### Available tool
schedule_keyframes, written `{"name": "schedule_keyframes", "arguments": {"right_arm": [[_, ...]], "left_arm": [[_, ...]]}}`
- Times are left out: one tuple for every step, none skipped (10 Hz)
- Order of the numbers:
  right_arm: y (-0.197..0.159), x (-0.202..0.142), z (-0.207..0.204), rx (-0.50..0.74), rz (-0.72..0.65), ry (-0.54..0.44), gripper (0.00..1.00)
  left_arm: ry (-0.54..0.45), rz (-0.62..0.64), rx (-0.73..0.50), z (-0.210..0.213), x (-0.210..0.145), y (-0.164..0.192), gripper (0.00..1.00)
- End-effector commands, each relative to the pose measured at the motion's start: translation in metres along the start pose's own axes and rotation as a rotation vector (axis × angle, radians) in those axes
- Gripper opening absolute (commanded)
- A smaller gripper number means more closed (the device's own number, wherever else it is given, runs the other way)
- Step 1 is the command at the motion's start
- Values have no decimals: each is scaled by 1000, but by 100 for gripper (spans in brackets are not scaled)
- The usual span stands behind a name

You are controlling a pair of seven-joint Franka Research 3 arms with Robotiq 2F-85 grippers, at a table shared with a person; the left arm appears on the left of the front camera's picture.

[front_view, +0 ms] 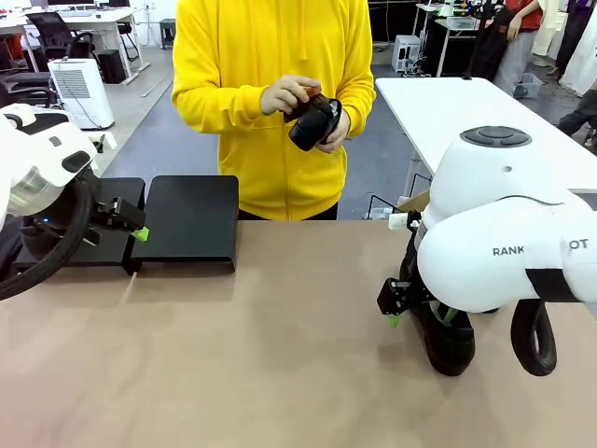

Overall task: Organize the shoes by placing them on the stand.
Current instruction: Pick up one Shoe and place it in the middle of the table.

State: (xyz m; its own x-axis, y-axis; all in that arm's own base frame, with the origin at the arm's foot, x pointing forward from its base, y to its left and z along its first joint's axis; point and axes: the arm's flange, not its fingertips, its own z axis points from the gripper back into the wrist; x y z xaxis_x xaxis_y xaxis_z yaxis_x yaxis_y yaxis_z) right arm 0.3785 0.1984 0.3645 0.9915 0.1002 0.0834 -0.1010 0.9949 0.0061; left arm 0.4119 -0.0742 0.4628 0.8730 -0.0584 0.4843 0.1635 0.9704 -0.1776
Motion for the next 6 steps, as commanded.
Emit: {"name": "schedule_keyframes", "arguments": {"right_arm": [[1,8,-15,-25,-40,-25,100],[1,11,-18,-19,-76,-36,100],[-1,13,-20,-8,-98,-42,100],[-1,15,-20,-12,-103,-45,100],[0,16,-24,-20,-106,-40,89],[0,17,-27,-22,-108,-35,70]], "left_arm": [[-4,-1,-18,1,0,3,100],[-4,-1,-18,1,0,3,100],[-4,-1,-18,1,0,3,100],[-4,-1,-18,1,0,3,100],[-4,-1,-18,1,0,3,100],[-4,-1,-18,1,0,3,100]]}}
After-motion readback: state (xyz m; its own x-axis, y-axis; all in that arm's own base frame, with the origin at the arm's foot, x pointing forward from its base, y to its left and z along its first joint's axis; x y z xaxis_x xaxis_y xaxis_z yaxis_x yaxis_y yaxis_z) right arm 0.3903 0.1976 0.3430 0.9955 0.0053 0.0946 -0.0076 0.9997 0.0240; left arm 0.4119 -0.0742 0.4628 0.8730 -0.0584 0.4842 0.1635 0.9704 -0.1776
